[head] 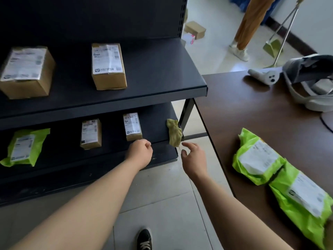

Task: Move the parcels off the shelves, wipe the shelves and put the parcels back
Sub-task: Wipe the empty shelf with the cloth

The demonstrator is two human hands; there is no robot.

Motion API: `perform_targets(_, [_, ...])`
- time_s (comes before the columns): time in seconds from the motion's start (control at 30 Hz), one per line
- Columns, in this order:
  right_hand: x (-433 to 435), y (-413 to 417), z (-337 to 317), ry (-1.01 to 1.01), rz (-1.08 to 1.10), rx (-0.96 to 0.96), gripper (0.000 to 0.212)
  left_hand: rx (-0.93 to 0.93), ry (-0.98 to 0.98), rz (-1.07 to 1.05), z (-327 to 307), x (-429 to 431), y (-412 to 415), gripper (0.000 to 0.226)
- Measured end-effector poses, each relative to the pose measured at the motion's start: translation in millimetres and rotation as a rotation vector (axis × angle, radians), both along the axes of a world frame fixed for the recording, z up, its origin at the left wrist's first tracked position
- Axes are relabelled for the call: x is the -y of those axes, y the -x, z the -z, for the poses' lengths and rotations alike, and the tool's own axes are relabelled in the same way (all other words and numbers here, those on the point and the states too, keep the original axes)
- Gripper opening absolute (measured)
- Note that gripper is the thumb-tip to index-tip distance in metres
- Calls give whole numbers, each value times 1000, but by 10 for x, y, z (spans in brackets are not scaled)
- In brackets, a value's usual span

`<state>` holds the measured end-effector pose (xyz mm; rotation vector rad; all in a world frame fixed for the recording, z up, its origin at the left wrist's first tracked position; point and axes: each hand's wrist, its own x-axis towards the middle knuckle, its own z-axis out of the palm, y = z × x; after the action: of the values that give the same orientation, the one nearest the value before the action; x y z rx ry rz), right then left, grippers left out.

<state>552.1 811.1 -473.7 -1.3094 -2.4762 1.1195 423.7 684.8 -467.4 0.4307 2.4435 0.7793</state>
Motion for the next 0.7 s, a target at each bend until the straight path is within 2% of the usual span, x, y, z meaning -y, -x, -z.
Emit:
perform_targets(0.2, [-313,354,763,3,-18,41,37,27,73,78,813,-178,316,38])
perform_targets(0.3, [-482,546,1251,28,-45,55,41,-28,100,136,1306,-326,447,39])
perform_targets(0.47, [-682,851,1879,-84,-203,145,51,-8,170,256,1896,-592,596,51])
perform_targets(0.7, [-1006,1235,2425,-148,-348,350,68,-138,454,480,2394,-777,776,64])
